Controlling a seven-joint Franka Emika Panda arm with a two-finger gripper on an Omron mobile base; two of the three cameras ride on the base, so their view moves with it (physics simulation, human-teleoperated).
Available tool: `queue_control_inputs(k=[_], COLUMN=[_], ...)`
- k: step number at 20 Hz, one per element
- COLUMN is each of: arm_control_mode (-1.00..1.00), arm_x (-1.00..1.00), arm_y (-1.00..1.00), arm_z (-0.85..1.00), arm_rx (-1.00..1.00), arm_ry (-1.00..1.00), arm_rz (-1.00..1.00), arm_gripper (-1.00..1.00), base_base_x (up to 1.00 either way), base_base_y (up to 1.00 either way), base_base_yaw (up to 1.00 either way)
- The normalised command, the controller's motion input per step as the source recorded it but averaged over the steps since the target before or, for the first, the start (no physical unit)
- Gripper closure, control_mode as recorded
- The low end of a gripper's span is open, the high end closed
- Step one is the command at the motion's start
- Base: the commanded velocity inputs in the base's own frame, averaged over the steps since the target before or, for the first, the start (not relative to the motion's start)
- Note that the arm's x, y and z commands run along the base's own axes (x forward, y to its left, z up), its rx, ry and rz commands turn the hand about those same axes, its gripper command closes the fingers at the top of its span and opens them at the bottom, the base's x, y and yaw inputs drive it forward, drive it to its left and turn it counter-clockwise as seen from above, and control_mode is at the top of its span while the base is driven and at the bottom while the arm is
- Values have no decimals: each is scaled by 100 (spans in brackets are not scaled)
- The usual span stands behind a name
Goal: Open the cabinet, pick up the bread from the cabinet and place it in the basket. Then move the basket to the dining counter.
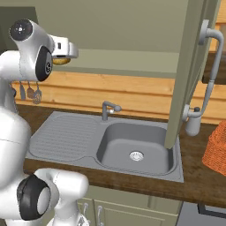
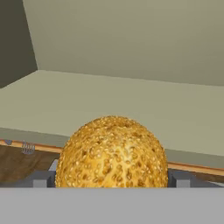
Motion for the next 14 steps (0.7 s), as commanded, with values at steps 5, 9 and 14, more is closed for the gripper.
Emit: queue_control_inputs(k=[5,9,14], arm_control_mode=[-100,-100,-100], arm_x=[-100,-100,-99], arm_y=[-5,-2,-34], arm_z=[0,-3,-42], arm_rx=[0,1,2], arm_ry=[0,5,7], arm_rz=[0,-1,-3], arm_gripper=[100,100,100], base_base_x=[0,0,0], base_base_y=[0,0,0], base_base_yaw=[0,0,0])
